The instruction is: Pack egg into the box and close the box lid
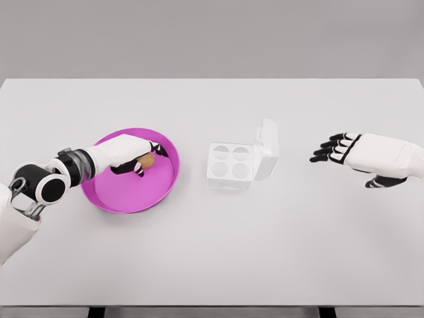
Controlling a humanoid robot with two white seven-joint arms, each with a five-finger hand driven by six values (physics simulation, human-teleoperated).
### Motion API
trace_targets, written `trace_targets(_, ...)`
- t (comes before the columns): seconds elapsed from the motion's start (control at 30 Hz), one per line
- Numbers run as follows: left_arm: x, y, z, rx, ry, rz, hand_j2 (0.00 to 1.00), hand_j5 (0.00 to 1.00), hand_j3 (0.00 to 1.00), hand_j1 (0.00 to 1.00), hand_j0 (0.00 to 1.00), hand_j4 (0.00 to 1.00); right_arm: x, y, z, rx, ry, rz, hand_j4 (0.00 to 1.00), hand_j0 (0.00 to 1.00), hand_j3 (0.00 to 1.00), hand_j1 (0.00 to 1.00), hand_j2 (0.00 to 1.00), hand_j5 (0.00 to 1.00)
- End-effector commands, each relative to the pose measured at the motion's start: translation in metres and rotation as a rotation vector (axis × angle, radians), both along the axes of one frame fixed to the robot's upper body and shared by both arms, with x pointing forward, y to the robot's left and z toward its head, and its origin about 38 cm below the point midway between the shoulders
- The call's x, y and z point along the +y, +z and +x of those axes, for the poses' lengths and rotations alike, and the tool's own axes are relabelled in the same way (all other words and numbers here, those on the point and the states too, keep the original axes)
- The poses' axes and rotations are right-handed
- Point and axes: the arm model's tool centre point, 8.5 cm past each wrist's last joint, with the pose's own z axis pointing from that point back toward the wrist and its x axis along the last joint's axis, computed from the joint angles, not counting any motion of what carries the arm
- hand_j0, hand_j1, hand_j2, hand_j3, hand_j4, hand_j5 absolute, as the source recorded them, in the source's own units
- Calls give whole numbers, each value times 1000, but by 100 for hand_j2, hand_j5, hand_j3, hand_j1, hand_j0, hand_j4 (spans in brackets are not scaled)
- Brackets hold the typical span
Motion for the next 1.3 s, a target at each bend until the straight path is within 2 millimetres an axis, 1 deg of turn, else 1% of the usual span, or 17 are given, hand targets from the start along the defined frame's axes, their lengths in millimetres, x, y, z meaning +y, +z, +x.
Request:
trace_targets(0.0, 0, 0, 0, 4, -2, -4, 71, 71, 71, 71, 71, 71, -1, 0, 0, 2, -3, 4, 100, 100, 100, 100, 100, 100)
trace_targets(0.07, -1, 0, -2, 6, -5, -8, 70, 70, 70, 70, 70, 70, 0, 1, 0, 1, -2, 4, 100, 100, 100, 100, 100, 100)
trace_targets(0.17, -1, 1, -2, 7, -6, -12, 64, 64, 64, 64, 64, 64, 1, -3, -2, 9, -1, 7, 100, 100, 100, 100, 100, 100)
trace_targets(0.27, -1, 1, -3, 8, -6, -14, 63, 63, 63, 63, 63, 63, 0, -4, -2, 11, -2, 7, 100, 100, 100, 100, 100, 100)
trace_targets(0.43, 0, 3, -2, 3, -3, -15, 53, 53, 53, 53, 53, 53, 1, -5, -2, 14, -1, 9, 100, 100, 100, 100, 100, 100)
trace_targets(0.63, 2, 4, -1, 0, 1, -18, 46, 46, 46, 46, 46, 46, 2, -5, -2, 13, 1, 12, 100, 100, 100, 100, 100, 100)
trace_targets(0.97, 2, 10, -3, -7, -7, -29, 41, 41, 41, 41, 41, 41, 2, -7, -3, 20, 1, 13, 100, 100, 100, 100, 100, 100)
trace_targets(1.1, -1, 16, -5, -20, -19, -39, 40, 40, 40, 40, 40, 40, 2, -11, -4, 29, -1, 14, 100, 100, 100, 100, 100, 100)
trace_targets(1.13, 2, 21, -3, -26, -10, -52, 40, 40, 40, 40, 40, 40, 2, -15, -6, 39, -2, 16, 100, 100, 100, 100, 100, 100)
trace_targets(1.27, 6, 30, -3, -39, -6, -70, 39, 39, 39, 39, 39, 39, 3, -13, -7, 35, 2, 17, 100, 100, 100, 100, 100, 100)
